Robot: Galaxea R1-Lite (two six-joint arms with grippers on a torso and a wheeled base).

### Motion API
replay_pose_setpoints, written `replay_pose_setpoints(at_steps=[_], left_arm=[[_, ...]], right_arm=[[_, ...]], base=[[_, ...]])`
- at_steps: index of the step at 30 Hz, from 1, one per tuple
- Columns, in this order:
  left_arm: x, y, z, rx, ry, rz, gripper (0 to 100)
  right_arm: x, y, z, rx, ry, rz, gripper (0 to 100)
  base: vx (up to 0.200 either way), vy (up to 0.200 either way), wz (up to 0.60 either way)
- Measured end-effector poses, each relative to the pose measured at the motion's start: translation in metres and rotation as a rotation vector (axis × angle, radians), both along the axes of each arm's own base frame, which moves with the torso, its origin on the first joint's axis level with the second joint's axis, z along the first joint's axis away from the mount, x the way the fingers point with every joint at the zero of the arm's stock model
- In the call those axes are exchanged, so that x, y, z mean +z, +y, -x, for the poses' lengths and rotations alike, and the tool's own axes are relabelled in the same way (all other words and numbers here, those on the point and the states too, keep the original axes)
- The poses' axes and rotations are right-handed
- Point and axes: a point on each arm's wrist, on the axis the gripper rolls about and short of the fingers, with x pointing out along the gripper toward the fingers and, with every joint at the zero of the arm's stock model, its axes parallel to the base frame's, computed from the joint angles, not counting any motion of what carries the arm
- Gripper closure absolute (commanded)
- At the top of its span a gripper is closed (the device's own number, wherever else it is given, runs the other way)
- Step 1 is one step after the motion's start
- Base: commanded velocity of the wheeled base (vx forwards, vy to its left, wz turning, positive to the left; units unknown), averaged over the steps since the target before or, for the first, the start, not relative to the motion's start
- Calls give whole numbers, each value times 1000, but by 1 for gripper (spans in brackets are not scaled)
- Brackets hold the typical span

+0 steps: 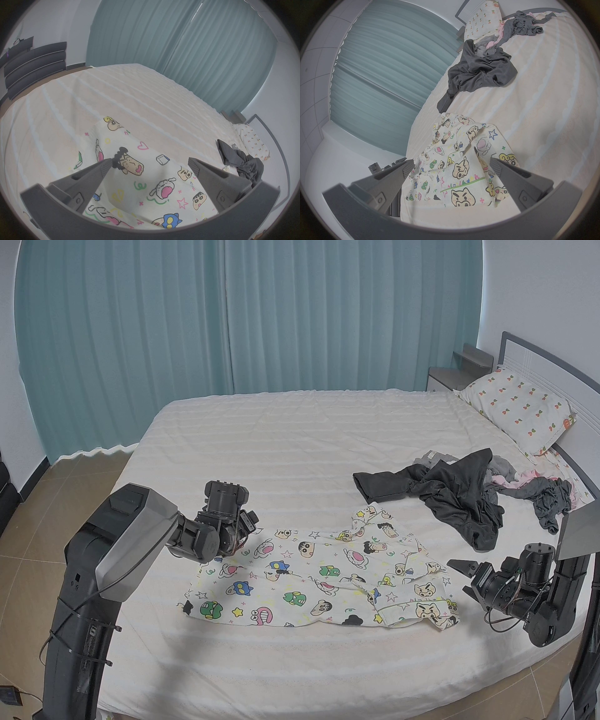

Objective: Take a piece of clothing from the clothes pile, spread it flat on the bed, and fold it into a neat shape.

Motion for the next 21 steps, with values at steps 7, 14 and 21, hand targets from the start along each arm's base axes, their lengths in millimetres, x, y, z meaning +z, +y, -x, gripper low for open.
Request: replay_pose_setpoints(at_steps=[7, 14, 21], left_arm=[[3, 37, 19, -136, 96, 8, 0], [14, 91, 43, -382, 126, -83, 0], [6, 124, 70, -602, 146, -156, 0]], right_arm=[[0, 0, 1, 1, 2, 0, 0], [0, 1, 1, 5, 5, 0, 0], [-1, 1, 2, 7, 8, 0, 0]], base=[[0, 0, 0], [0, 0, 0], [0, 0, 0]])
